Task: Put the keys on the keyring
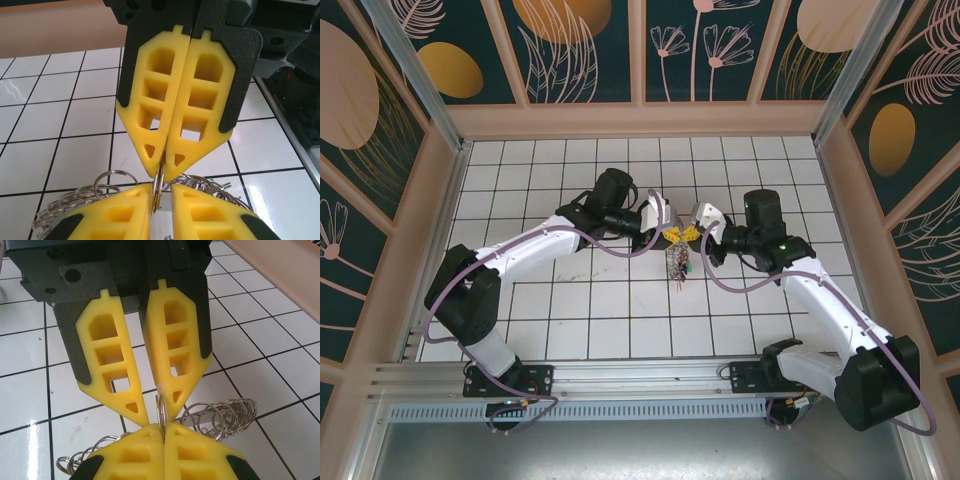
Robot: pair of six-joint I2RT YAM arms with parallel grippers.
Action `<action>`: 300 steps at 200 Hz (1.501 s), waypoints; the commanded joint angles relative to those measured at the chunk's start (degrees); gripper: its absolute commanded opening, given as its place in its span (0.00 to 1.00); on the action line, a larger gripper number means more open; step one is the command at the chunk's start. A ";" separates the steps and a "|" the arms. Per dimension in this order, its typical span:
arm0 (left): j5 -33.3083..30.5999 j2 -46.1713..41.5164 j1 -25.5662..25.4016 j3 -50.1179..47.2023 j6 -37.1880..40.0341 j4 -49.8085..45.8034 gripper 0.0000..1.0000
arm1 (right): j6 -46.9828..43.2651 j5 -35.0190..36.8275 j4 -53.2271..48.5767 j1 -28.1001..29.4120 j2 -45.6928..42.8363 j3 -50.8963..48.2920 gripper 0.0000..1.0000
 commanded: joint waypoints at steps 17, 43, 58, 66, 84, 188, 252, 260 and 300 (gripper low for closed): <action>0.59 -0.56 -0.27 0.33 0.00 1.80 0.15 | -1.04 -0.98 0.94 0.47 0.20 2.58 0.00; 0.54 -0.36 -0.31 0.29 0.30 1.38 0.00 | -0.93 -1.11 1.43 0.47 0.03 2.49 0.00; 0.30 -0.57 -0.30 0.02 0.59 1.13 0.00 | -1.26 -0.44 1.51 0.47 -0.23 2.21 0.00; 0.36 -0.94 -0.34 -0.45 0.65 1.61 0.00 | -1.51 0.11 1.73 0.48 -0.41 1.82 0.00; 1.30 -2.29 -0.28 -2.35 -0.30 4.65 0.00 | -2.46 0.73 1.82 0.43 -0.50 0.95 0.04; 14.68 -4.93 1.01 -9.71 -15.90 29.26 0.00 | -0.87 -8.35 6.64 -3.70 -0.85 -3.11 0.15; 15.37 -3.97 1.09 -9.40 -17.68 31.03 0.00 | 0.59 -10.03 8.30 -4.25 -0.86 -3.13 0.03; 14.74 -3.83 1.11 -8.92 -16.48 29.11 0.00 | 1.10 -10.00 8.53 -4.21 -0.95 -3.05 0.00; 10.86 -3.18 1.04 -5.60 -8.88 16.58 0.07 | 2.09 -9.37 8.37 -4.28 -1.81 -2.52 0.00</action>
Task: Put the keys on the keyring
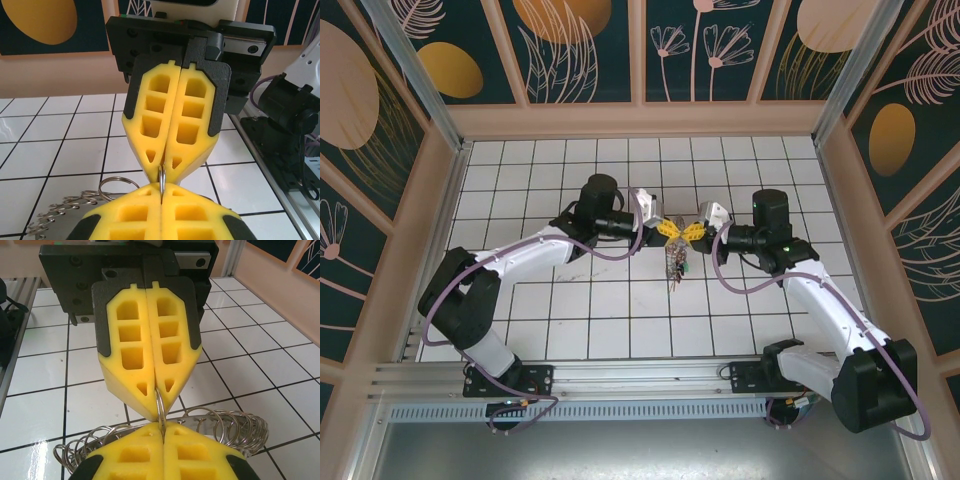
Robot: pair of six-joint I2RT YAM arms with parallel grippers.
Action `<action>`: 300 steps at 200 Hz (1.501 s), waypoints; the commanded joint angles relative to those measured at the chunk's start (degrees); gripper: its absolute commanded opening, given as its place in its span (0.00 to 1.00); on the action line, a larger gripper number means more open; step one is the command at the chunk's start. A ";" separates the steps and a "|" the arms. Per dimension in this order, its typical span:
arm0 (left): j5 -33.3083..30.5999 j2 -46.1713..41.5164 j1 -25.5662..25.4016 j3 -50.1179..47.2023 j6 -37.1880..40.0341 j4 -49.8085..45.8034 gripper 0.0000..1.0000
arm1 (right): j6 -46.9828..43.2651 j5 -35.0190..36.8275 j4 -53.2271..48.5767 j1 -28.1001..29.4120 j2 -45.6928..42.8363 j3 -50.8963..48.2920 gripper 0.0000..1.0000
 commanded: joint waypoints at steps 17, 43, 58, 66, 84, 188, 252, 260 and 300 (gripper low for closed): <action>-0.48 -0.33 -0.76 5.58 8.37 -12.21 0.12 | 0.89 2.45 1.36 -0.49 -1.26 0.54 0.00; -4.22 0.12 -0.85 7.61 12.30 -18.61 0.15 | -0.81 6.25 -2.40 0.64 -0.53 2.57 0.00; -5.79 0.31 -0.93 8.55 13.67 -21.08 0.17 | -1.21 7.14 -3.65 1.20 -0.16 3.44 0.00; -6.42 0.46 -0.96 9.00 14.22 -22.13 0.17 | -1.26 7.46 -3.95 1.41 -0.03 3.76 0.00; -6.98 0.79 -1.15 9.88 14.90 -23.91 0.18 | -1.27 7.87 -4.11 1.94 -0.08 4.06 0.00; -7.74 1.87 -2.14 11.52 15.48 -24.33 0.11 | -1.53 8.11 -4.85 3.05 0.18 5.63 0.00; -4.20 -0.36 -1.96 7.07 11.57 -14.67 0.00 | -3.02 8.54 -4.44 3.13 -0.17 3.95 0.07; -2.28 -0.54 -1.86 6.28 9.75 -11.54 0.00 | -3.11 8.02 -4.04 3.15 -0.11 3.66 0.08; 4.32 -0.86 -1.61 2.90 2.58 -0.20 0.00 | -3.07 5.60 -2.21 2.37 -0.18 2.48 0.11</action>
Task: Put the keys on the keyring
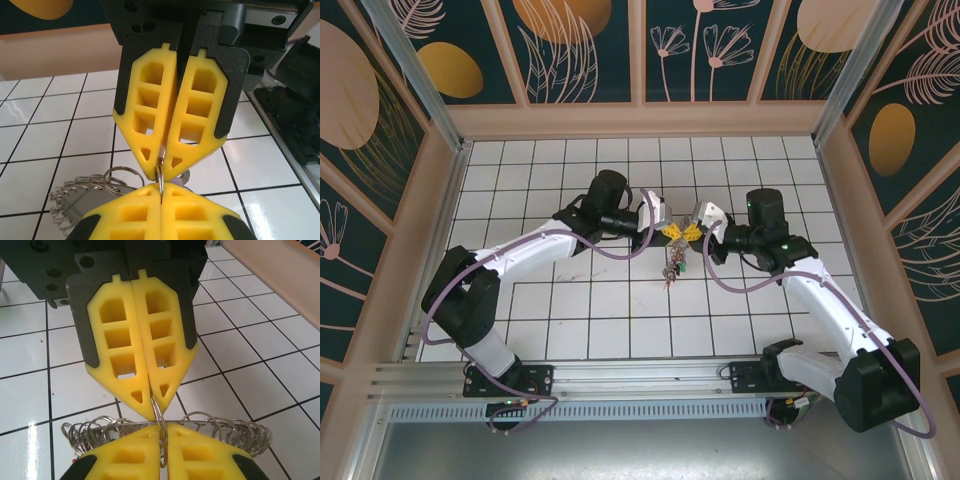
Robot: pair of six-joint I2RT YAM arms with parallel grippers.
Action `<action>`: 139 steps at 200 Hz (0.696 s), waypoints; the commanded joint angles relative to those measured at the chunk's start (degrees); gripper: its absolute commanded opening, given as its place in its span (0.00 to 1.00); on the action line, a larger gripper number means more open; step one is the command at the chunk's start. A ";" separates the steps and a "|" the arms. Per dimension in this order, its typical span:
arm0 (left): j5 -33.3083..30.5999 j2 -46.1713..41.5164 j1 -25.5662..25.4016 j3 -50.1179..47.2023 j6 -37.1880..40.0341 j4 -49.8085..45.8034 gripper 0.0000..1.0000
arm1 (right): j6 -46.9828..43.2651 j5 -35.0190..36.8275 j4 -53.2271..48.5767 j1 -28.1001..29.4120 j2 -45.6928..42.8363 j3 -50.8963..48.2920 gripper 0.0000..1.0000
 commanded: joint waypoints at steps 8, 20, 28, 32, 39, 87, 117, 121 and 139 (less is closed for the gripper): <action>9.29 -2.08 -0.45 -2.38 -7.05 13.20 0.00 | -1.43 -4.00 4.10 -0.58 -0.39 -0.36 0.12; 10.15 -2.08 -0.26 -2.83 -8.26 14.86 0.00 | -1.34 -4.72 4.33 -1.06 -0.48 -0.45 0.13; 10.72 -2.08 -0.24 -3.05 -8.49 15.24 0.00 | -1.34 -5.24 4.45 -1.33 -0.47 -0.62 0.13; 10.88 -2.07 -0.20 -3.07 -8.62 15.41 0.00 | -1.32 -5.41 4.49 -1.48 -0.51 -0.60 0.13; 11.06 -2.08 -0.13 -3.15 -8.78 15.64 0.00 | -1.26 -5.88 4.64 -1.67 -0.60 -0.60 0.12; 9.35 -2.37 -0.10 -3.77 -9.32 16.29 0.00 | -0.92 -6.17 4.72 -2.34 -0.80 -0.78 0.01; 1.98 -1.76 -0.10 0.03 -2.06 2.89 0.15 | -0.88 -3.82 3.24 -2.18 -0.80 0.07 0.00; 0.54 -1.65 -0.08 0.67 -0.97 0.94 0.16 | -0.87 -3.48 2.99 -2.09 -0.84 0.26 0.00; -3.98 -1.20 -0.15 2.51 2.67 -5.40 0.21 | -0.72 -1.15 2.15 -1.70 -0.83 0.94 0.00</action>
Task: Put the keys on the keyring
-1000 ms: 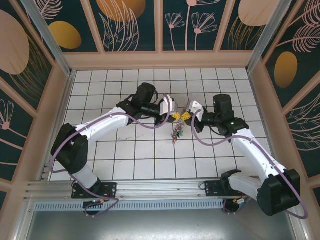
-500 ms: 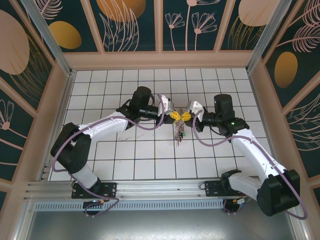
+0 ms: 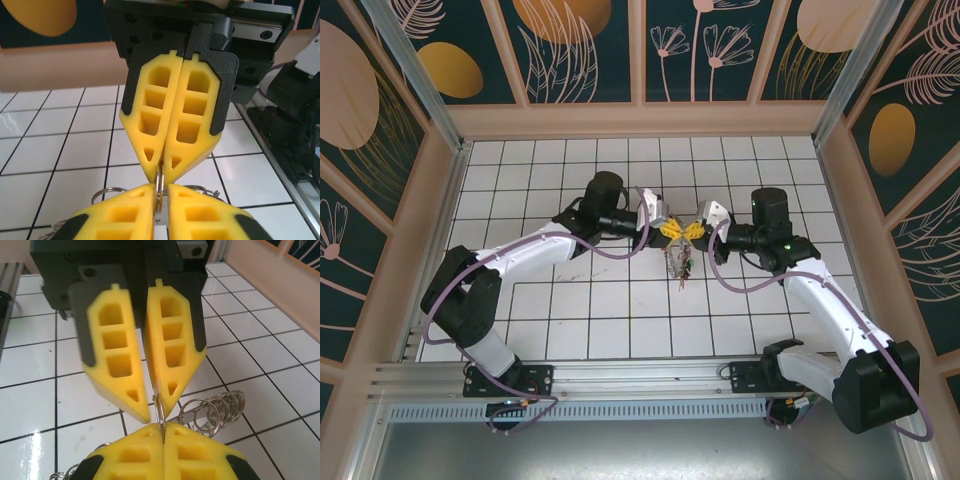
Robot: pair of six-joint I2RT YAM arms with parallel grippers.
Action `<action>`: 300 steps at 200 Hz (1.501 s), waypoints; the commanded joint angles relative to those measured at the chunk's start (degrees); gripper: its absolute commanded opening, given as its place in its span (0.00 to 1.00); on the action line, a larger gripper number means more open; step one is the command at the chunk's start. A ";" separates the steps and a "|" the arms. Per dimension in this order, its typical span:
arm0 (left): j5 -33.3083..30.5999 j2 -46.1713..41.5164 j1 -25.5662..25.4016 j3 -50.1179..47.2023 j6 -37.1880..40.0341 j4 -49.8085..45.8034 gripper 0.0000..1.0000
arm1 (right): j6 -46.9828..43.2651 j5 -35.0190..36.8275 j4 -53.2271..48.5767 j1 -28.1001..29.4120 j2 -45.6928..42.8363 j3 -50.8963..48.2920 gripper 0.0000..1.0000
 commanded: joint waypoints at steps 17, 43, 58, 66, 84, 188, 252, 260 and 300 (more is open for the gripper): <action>-7.27 -1.02 -0.60 4.71 8.70 -13.68 0.25 | -1.32 4.12 -0.61 0.76 -0.32 2.04 0.00; -10.50 -0.55 -1.13 6.81 11.42 -18.43 0.26 | -1.41 5.52 -1.51 1.53 -0.30 2.58 0.00; -10.65 -0.32 -1.30 7.40 11.47 -18.73 0.27 | -1.49 6.10 -1.88 2.03 -0.26 2.91 0.00; -10.46 -0.28 -1.34 7.49 11.31 -18.51 0.27 | -1.50 6.28 -2.05 2.22 -0.21 3.00 0.00; -9.54 -0.06 -1.63 7.75 10.76 -17.73 0.28 | -1.59 6.66 -2.14 2.52 -0.17 3.28 0.00; -6.76 0.82 -1.78 7.87 9.73 -15.56 0.26 | -1.41 7.38 -1.64 3.13 0.35 3.11 0.00; -7.18 0.47 -1.74 7.65 9.72 -15.20 0.25 | -1.12 6.94 -1.14 3.14 1.11 3.28 0.00; -7.04 0.47 -1.83 7.67 9.64 -15.15 0.25 | -1.14 6.90 -1.00 3.16 1.18 3.28 0.00; -6.30 0.47 -1.79 7.40 9.64 -14.85 0.24 | -1.32 6.81 -0.99 3.27 1.14 3.46 0.00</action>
